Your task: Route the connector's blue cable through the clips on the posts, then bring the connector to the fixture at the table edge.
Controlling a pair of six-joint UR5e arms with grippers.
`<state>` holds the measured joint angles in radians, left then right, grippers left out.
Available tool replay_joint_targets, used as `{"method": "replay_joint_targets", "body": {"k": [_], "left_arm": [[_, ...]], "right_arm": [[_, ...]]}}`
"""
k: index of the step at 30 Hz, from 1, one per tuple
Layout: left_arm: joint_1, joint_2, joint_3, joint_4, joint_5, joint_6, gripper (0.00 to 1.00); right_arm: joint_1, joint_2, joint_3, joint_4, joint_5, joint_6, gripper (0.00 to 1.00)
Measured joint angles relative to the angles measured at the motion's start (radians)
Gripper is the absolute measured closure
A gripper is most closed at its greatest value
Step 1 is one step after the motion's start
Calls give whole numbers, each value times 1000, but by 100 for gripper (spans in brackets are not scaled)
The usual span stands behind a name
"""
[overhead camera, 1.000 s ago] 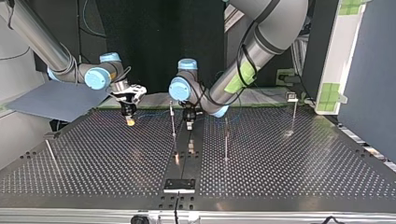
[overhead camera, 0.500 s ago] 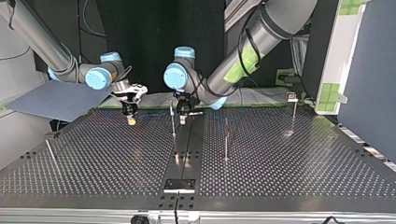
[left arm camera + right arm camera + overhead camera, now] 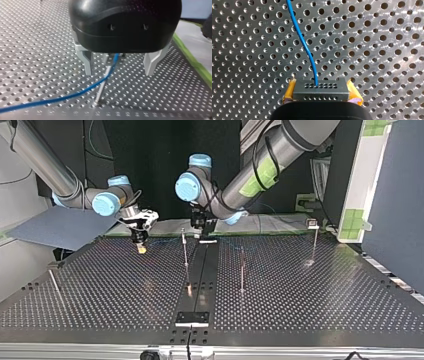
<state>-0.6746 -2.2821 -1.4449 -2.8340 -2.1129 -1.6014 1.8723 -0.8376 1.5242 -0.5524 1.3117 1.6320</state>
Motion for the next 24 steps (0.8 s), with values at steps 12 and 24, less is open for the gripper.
{"method": "replay_joint_targets", "body": {"k": [12,24], "left_arm": [[-1,0,-35,21,-100,48,0],[-50,1,-35,23,-64,37,0]], "right_arm": [[0,0,0,3,0,-1,100],[0,0,0,3,0,-2,100]]}}
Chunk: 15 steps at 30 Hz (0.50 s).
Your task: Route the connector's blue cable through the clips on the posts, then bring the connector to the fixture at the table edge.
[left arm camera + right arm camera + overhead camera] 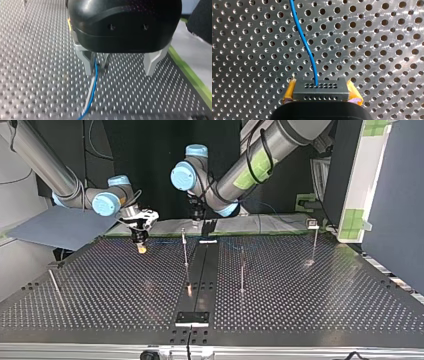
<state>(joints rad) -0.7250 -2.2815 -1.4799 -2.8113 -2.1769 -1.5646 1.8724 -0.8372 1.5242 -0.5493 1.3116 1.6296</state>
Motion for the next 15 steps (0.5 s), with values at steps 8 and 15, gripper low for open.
{"method": "replay_joint_targets", "body": {"k": [8,15], "left_arm": [[-21,0,0,7,25,-19,0],[-27,0,0,31,27,-41,0]], "right_arm": [[2,0,0,0,0,1,100],[3,0,0,-1,0,2,100]]}}
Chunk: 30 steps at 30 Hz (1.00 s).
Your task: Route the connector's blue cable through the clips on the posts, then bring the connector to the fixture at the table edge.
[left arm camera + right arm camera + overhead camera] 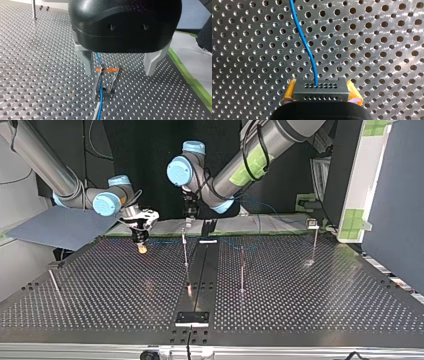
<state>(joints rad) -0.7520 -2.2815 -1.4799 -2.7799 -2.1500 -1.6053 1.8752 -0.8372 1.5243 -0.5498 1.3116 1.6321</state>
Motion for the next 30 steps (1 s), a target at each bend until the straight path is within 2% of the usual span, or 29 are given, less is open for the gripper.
{"method": "replay_joint_targets", "body": {"k": [6,14,23,30], "left_arm": [[-1,0,0,3,-1,-9,0],[-1,0,0,3,16,-49,0],[-3,1,0,-2,17,-52,0],[-34,40,-22,-34,-17,-52,0]], "right_arm": [[0,0,0,-1,-8,2,100],[0,0,0,0,-14,2,100],[0,0,0,1,-14,2,100],[0,0,0,3,-15,2,100]]}}
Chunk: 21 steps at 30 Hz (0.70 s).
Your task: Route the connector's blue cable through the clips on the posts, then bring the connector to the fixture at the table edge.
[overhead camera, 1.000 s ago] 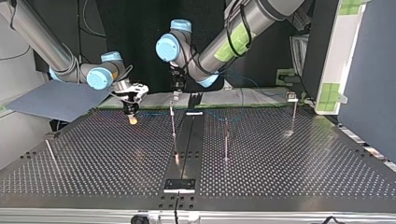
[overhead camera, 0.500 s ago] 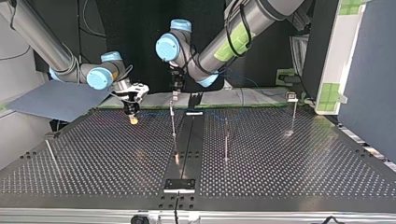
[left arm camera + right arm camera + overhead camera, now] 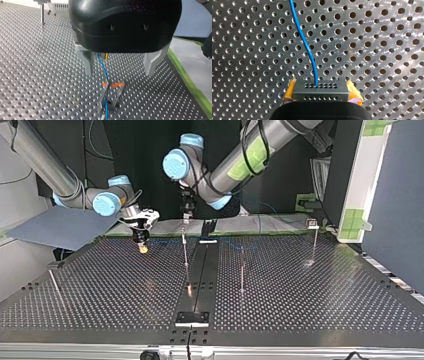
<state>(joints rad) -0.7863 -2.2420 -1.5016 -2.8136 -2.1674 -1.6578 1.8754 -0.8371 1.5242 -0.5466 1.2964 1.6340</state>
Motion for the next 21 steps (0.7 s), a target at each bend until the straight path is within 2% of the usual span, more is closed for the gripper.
{"method": "replay_joint_targets", "body": {"k": [4,10,21], "left_arm": [[-39,40,-38,20,-29,0,0],[-91,100,-98,50,-27,-19,0],[-102,194,-192,119,14,-98,0]], "right_arm": [[0,0,0,4,0,0,100],[3,0,0,8,0,0,100],[5,0,0,22,0,0,100]]}}
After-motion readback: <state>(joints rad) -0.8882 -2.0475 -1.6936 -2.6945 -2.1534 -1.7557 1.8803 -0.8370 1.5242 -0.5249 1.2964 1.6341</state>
